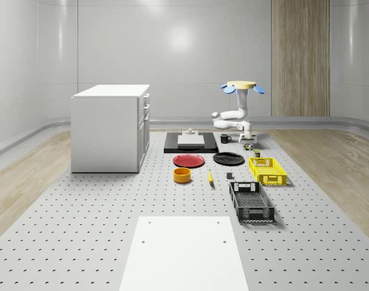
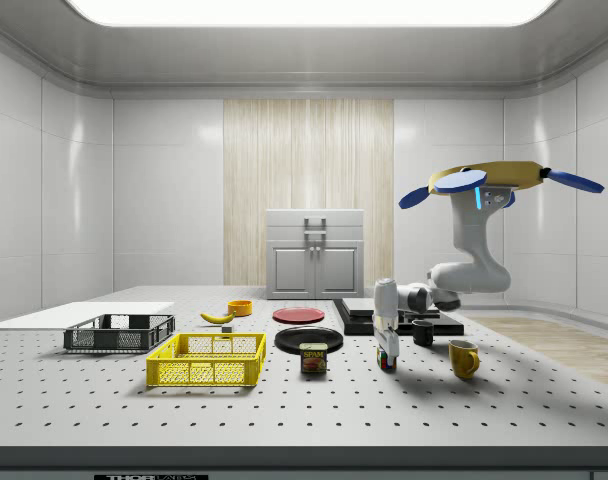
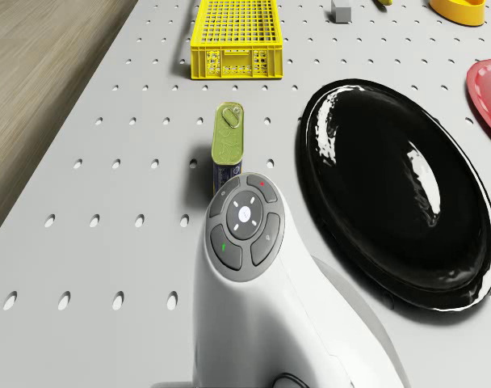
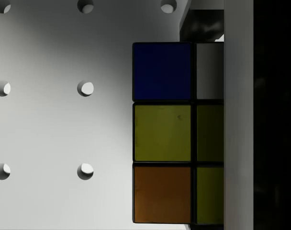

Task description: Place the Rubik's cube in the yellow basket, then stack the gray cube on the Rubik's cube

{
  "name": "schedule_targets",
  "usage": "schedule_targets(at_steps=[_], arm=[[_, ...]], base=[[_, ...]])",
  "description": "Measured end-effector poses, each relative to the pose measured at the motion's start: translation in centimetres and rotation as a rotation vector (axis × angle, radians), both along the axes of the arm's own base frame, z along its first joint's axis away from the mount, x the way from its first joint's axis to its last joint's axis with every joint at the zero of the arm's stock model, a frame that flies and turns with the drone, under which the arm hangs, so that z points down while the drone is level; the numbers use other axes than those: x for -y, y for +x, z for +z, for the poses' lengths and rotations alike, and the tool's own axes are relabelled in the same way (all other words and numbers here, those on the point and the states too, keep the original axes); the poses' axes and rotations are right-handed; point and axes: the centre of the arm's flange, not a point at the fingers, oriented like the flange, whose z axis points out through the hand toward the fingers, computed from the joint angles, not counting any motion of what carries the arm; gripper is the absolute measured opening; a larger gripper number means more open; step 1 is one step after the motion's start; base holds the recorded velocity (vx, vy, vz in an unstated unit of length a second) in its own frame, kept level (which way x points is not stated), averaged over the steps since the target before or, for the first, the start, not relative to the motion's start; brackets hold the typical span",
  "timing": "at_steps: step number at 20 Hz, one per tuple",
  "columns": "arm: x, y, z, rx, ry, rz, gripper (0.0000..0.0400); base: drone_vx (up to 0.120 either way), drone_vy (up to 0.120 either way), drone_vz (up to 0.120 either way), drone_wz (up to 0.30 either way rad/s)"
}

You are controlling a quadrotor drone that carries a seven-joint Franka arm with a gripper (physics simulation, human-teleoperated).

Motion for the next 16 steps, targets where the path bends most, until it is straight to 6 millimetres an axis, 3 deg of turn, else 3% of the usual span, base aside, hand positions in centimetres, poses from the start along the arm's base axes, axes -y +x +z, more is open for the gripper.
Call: schedule_targets(at_steps=[7, 16], arm=[[-0.09, 0.02, 0.02, 0.0, 0.0, 0.0, 0.0345], [-0.11, 0.02, -0.1, 0.0, 0.0, 0.0, 0.0327]], base=[[0.0, 0.0, 0.0, 0.0], [0.0, 0.0, 0.0, 0.0]])
